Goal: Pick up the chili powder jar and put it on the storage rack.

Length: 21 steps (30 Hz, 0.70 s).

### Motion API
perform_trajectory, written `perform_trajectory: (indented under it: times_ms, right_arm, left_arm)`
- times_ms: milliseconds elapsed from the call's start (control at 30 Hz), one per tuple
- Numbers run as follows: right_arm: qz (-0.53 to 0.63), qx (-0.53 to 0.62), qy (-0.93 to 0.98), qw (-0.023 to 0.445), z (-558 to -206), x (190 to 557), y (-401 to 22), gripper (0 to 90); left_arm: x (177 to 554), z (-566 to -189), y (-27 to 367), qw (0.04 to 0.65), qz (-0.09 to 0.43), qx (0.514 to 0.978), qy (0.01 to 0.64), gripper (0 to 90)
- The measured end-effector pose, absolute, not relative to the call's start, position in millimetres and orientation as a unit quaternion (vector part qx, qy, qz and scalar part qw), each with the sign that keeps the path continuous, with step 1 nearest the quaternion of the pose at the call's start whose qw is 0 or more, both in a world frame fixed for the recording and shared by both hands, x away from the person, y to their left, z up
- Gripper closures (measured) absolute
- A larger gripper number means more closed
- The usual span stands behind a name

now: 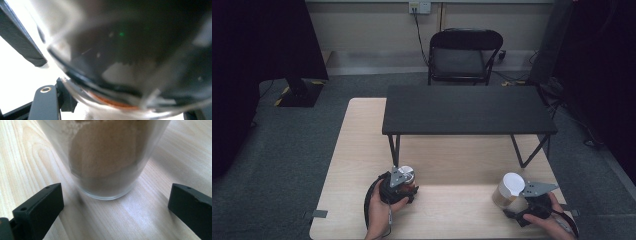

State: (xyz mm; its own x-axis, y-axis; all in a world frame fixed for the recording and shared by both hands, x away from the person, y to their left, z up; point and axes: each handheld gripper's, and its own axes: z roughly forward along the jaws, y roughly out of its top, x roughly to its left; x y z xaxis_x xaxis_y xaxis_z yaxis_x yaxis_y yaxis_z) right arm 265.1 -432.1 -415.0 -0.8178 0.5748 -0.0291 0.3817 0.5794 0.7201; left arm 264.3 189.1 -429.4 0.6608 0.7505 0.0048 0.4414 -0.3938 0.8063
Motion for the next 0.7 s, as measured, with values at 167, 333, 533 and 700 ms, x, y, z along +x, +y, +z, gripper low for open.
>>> perform_trajectory:
  times_ms: [167,333,533,700]
  right_arm:
    - [0.369,0.272,0.879,0.131,-415.0,265.1,-432.1,0.0]
    - [0.369,0.272,0.879,0.131,-415.0,265.1,-432.1,0.0]
    - [0.369,0.272,0.879,0.131,-415.0,265.1,-432.1,0.0]
    - [0.369,0.272,0.879,0.131,-415.0,265.0,-432.0,0.0]
  left_arm:
    - [264.9,-429.2,189.0,0.417,0.181,0.813,0.363,30.6]
    - [265.7,-424.4,188.5,0.419,0.172,0.816,0.359,30.6]
    - [265.1,-412.1,185.3,0.42,0.165,0.823,0.345,30.6]
    - [264.8,-399.4,184.8,0.419,0.157,0.829,0.336,30.6]
